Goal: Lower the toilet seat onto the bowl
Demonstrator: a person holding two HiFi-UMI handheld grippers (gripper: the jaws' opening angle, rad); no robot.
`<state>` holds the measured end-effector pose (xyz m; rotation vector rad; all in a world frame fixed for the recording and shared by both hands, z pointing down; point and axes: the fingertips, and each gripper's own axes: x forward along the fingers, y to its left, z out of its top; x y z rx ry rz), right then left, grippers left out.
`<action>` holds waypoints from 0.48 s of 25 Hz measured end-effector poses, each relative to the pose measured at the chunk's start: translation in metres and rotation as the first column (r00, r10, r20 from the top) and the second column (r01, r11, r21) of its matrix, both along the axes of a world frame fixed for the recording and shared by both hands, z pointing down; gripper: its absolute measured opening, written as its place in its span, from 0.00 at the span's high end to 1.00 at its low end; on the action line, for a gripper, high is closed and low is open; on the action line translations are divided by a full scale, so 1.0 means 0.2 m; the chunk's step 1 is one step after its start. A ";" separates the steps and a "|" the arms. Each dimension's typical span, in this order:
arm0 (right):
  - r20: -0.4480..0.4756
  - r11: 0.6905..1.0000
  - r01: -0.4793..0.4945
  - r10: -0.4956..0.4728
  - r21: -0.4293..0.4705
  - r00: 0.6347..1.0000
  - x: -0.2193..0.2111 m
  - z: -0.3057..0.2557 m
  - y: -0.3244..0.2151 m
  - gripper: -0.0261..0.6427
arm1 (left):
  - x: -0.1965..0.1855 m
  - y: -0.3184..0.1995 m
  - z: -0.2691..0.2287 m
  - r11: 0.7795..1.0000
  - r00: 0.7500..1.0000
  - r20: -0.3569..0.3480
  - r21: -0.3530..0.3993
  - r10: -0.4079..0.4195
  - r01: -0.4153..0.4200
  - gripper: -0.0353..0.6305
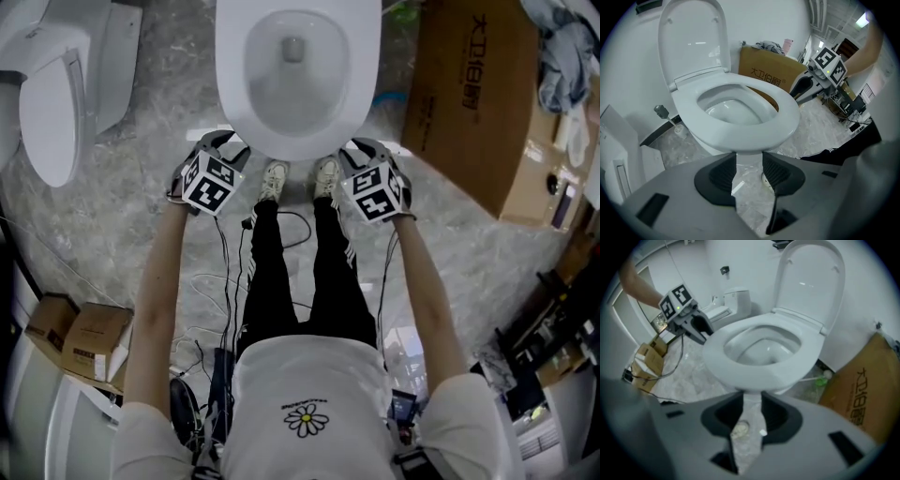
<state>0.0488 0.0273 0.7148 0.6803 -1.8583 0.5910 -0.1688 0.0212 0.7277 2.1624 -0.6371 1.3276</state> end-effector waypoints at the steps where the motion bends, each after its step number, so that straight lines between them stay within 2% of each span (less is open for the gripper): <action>1: 0.000 1.000 -0.004 0.004 -0.009 1.000 0.00 0.02 0.01 0.75 | 0.00 0.01 0.02 1.000 1.000 0.002 -0.008 0.004 -0.004 0.65; 6: -0.006 0.999 -0.003 0.003 -0.038 1.000 -0.01 0.13 0.03 0.76 | -0.01 0.03 0.13 0.999 1.000 0.005 -0.049 0.022 -0.022 0.65; 10: -0.019 0.999 0.004 -0.005 -0.052 1.000 0.00 0.21 0.03 0.77 | 0.02 0.04 0.19 0.993 0.999 -0.051 -0.119 -0.008 0.002 0.62; 12: -0.024 0.998 0.006 -0.008 -0.064 1.000 0.01 0.25 0.04 0.78 | 0.01 0.05 0.22 0.990 0.999 -0.042 -0.144 -0.002 -0.004 0.62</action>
